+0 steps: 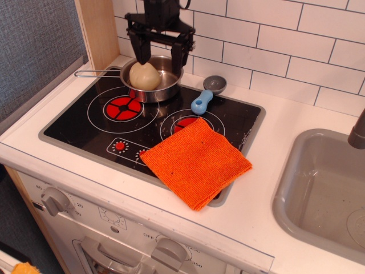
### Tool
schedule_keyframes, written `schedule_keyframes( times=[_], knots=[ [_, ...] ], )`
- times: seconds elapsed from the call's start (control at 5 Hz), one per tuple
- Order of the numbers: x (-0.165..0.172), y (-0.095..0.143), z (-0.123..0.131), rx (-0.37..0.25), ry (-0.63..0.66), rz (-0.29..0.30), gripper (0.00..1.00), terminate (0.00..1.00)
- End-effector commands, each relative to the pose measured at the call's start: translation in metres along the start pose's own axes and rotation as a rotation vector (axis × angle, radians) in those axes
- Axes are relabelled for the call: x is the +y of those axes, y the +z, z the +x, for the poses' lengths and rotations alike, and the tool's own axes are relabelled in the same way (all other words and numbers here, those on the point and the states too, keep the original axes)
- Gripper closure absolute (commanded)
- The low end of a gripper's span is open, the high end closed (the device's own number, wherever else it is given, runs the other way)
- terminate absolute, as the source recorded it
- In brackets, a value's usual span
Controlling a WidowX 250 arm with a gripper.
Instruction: Put the potato on the orange cloth
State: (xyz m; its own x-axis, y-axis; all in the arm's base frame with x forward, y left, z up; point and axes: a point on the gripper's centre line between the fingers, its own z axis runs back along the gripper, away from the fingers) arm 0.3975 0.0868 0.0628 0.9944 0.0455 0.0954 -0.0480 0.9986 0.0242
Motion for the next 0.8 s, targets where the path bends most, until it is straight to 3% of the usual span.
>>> schedule_keyframes(
  times=[0.0,0.4,0.6],
  knots=[
    [0.007,-0.014,0.018,0.023,-0.002,0.034,0.0,0.0],
    [0.024,-0.015,0.016,0.067,0.008,0.077,0.0,0.0],
    [0.027,-0.014,0.013,0.083,0.003,0.067,0.0,0.0]
  ],
)
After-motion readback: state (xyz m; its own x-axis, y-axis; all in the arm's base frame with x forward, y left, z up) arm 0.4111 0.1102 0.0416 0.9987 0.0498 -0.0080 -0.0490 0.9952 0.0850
